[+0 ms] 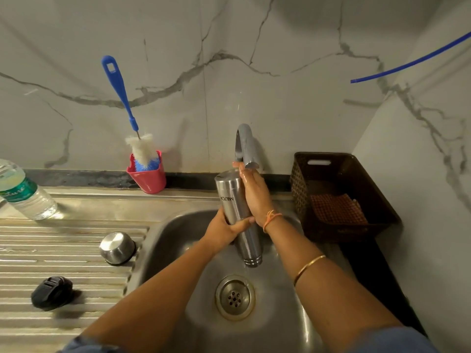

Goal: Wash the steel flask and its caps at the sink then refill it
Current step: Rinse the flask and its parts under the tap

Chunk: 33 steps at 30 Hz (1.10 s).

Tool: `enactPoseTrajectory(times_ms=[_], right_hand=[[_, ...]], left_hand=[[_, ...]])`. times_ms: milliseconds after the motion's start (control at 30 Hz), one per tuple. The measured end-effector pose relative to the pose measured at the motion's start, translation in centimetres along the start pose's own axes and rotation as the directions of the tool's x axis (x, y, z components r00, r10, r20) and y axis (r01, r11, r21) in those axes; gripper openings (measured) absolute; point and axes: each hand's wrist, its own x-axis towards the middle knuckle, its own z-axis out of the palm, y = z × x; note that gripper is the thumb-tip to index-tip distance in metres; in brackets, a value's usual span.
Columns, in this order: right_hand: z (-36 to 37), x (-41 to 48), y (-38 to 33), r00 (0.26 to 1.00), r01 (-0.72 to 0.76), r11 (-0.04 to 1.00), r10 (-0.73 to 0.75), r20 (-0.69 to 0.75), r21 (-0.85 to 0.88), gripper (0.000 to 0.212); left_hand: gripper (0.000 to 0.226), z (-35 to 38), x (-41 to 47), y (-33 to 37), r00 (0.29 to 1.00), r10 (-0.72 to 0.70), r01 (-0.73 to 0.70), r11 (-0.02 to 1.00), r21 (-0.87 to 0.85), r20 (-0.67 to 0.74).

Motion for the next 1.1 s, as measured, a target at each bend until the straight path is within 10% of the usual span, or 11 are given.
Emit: enactPoseTrajectory(times_ms=[200,333,600,800,933,1100], right_hand=[[-2.7,-2.4,4.6,0.995,-0.009,0.876,0.057,0.085,-0.482,0.043],[-4.7,-3.3,5.7,0.982,-0.187,0.916,0.172,-0.074,-0.354,0.053],[-3.6,-2.4,2.8,0.957,0.074,0.911,-0.18,-0.229,-0.406,0.025],[-1.5,-1.6,2.5,0.977,0.208,0.853,-0.208,0.052,-0.479,0.057],[-0.9,-1.0,2.7,0.994,0.078,0.955,-0.098,-0.057,-0.286,0.05],[-0.5,-0.4,1.9,0.942,0.173,0.867,-0.284,-0.179,-0.467,0.034]], left_hand=[[0.079,-0.4,-0.1,0.9,0.982,-0.179,0.13,0.862,-0.49,-0.056],[0.078,-1.0,-0.6,1.3,0.962,-0.272,0.198,0.751,-0.629,-0.022],[0.077,0.6,-1.4,0.9,0.871,-0.487,0.237,0.292,-0.927,0.069],[0.073,1.6,-1.1,0.4,0.828,-0.549,0.186,0.073,-0.98,0.116],[0.071,1.9,-0.4,0.6,0.808,-0.559,0.312,0.142,-0.939,0.185],[0.074,0.8,-0.8,0.3,0.756,-0.618,0.595,0.513,-0.619,0.215]])
